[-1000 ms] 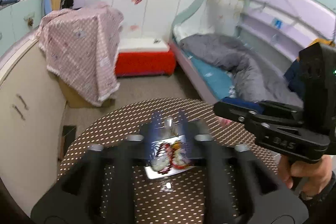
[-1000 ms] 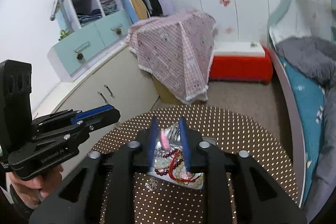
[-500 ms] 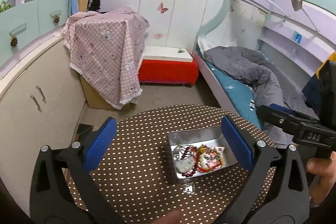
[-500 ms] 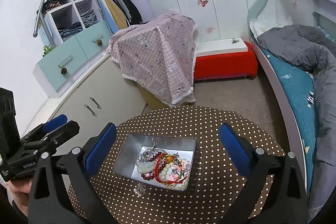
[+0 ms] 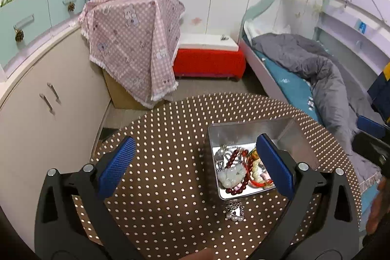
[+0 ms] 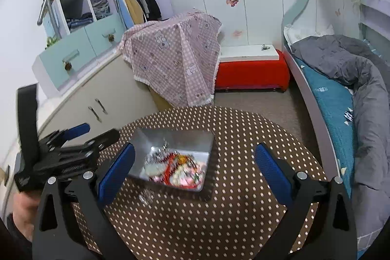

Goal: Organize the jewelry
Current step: 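Move the right tool back to the last pearl chain on the table, then grasp the pearl chain with the right tool and lift it, then carry the pearl chain over the gray box and open the right tool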

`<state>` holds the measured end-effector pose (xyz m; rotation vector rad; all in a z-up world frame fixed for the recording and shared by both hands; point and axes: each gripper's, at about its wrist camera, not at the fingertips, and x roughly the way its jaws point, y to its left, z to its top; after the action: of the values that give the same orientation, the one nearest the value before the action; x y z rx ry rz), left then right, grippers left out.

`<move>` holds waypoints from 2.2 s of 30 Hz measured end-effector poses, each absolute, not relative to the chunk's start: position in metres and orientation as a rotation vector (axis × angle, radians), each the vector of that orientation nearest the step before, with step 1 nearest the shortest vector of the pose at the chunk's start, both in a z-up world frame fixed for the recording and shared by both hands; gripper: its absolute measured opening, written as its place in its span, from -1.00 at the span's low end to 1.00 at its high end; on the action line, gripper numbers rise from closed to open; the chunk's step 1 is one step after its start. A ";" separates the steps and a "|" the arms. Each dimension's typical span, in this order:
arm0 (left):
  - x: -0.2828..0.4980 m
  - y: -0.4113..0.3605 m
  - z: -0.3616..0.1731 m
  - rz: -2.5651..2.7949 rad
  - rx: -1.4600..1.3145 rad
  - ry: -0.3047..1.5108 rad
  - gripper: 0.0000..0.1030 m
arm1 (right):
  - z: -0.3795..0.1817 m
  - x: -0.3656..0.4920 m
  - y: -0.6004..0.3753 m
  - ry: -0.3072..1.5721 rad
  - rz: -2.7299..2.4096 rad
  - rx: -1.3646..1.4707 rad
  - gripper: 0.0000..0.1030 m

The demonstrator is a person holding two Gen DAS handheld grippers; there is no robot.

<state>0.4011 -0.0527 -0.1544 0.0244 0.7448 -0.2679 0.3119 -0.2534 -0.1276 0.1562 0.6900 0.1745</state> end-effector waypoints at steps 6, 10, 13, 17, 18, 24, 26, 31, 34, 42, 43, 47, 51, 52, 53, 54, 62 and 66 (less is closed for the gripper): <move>0.410 -0.066 -0.184 -0.279 0.044 0.825 0.62 | -0.157 0.287 -0.242 0.753 0.193 0.095 0.84; 0.412 -0.068 -0.201 -0.269 0.052 0.870 -0.36 | -0.186 0.282 -0.218 0.828 0.271 0.048 0.84; 0.406 -0.066 -0.204 -0.290 0.027 0.859 -0.69 | -0.201 0.288 -0.199 0.868 0.316 0.034 0.82; 0.392 -0.057 -0.204 -0.284 -0.015 0.841 -0.79 | -0.220 0.304 -0.176 0.908 0.353 0.032 0.44; 0.389 -0.055 -0.205 -0.283 -0.028 0.838 -0.79 | -0.223 0.308 -0.173 0.915 0.355 0.034 0.36; 0.381 -0.042 -0.206 -0.243 -0.065 0.832 -0.78 | -0.231 0.317 -0.144 0.915 0.331 0.005 0.11; 0.384 -0.040 -0.207 -0.248 -0.077 0.839 -0.79 | -0.232 0.314 -0.133 0.909 0.330 -0.040 0.01; 0.384 -0.039 -0.208 -0.252 -0.077 0.840 -0.79 | -0.234 0.311 -0.131 0.894 0.293 -0.114 -0.83; 0.382 -0.037 -0.208 -0.258 -0.077 0.840 -0.79 | -0.232 0.300 -0.145 0.905 0.320 -0.072 -0.86; 0.358 -0.031 -0.208 -0.251 -0.087 0.829 -0.79 | -0.171 0.264 -0.201 0.799 0.377 0.048 -0.86; 0.354 -0.031 -0.208 -0.250 -0.091 0.830 -0.79 | -0.159 0.261 -0.207 0.779 0.387 0.057 -0.86; 0.339 -0.031 -0.208 -0.243 -0.096 0.835 -0.79 | -0.114 0.257 -0.224 0.699 0.424 0.071 -0.86; 0.324 -0.035 -0.207 -0.236 -0.100 0.844 -0.79 | -0.077 0.258 -0.229 0.620 0.439 0.061 -0.85; 0.322 -0.035 -0.207 -0.234 -0.102 0.845 -0.79 | -0.069 0.256 -0.229 0.601 0.440 0.060 -0.85; 0.319 -0.036 -0.207 -0.232 -0.104 0.847 -0.79 | -0.067 0.253 -0.227 0.590 0.439 0.058 -0.85; 0.317 -0.037 -0.207 -0.230 -0.105 0.848 -0.79 | -0.062 0.257 -0.226 0.581 0.437 0.052 -0.85; 0.302 -0.038 -0.206 -0.236 -0.109 0.857 -0.77 | -0.099 0.278 -0.216 0.683 0.402 0.028 -0.84; 0.299 -0.033 -0.204 -0.225 -0.119 0.860 -0.10 | -0.142 0.294 -0.227 0.775 0.278 0.062 0.21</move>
<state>0.2993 -0.0326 -0.2040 -0.1194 0.8603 -0.2252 0.2936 -0.2271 -0.1423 0.0623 0.7753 0.2781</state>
